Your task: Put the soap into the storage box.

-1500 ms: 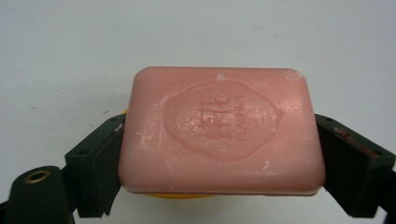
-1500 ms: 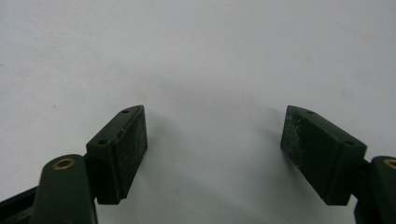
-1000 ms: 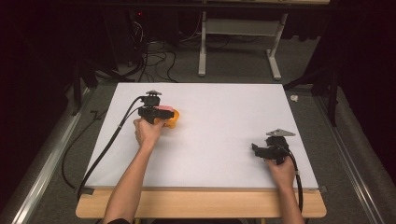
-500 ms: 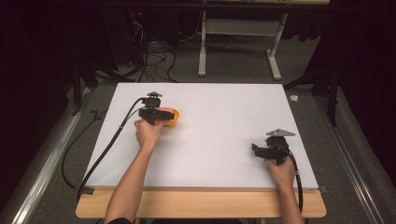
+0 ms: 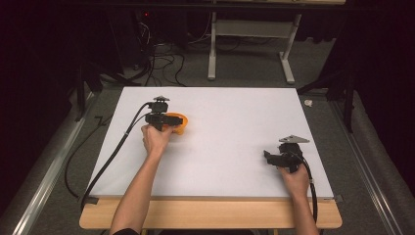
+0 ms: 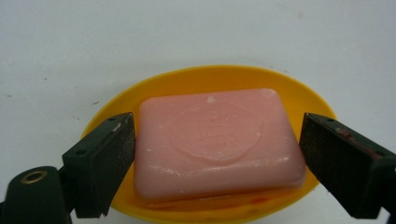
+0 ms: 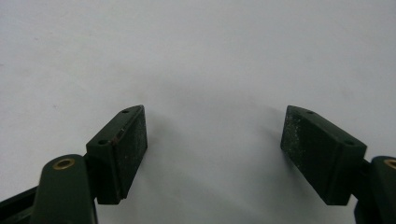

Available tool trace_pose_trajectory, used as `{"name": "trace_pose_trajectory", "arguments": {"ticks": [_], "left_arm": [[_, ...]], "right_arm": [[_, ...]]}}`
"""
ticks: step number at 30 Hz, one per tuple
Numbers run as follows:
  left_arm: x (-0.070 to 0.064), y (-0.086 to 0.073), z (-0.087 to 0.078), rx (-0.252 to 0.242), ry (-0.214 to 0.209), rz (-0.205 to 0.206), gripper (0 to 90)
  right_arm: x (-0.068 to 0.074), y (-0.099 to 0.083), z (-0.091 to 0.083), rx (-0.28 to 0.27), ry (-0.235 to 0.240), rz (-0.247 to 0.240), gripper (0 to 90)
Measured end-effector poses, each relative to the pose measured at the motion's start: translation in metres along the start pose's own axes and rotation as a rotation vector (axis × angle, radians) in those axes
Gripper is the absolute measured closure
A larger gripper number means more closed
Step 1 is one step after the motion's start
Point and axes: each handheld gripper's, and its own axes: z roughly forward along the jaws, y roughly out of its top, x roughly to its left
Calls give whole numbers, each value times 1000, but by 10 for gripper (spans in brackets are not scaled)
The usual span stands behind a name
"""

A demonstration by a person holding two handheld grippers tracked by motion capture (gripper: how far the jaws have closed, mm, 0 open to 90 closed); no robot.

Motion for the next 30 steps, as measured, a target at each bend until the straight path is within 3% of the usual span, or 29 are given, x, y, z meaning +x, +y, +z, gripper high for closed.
{"name": "trace_pose_trajectory", "arguments": {"ticks": [14, 30], "left_arm": [[3, -1, -16, -44, -24, 23, 152], [6, -5, -45, -101, -35, 73, 162]], "right_arm": [[0, 0, 0, 0, -1, 0, 233], [0, 0, 0, 0, 0, 0, 233]]}}
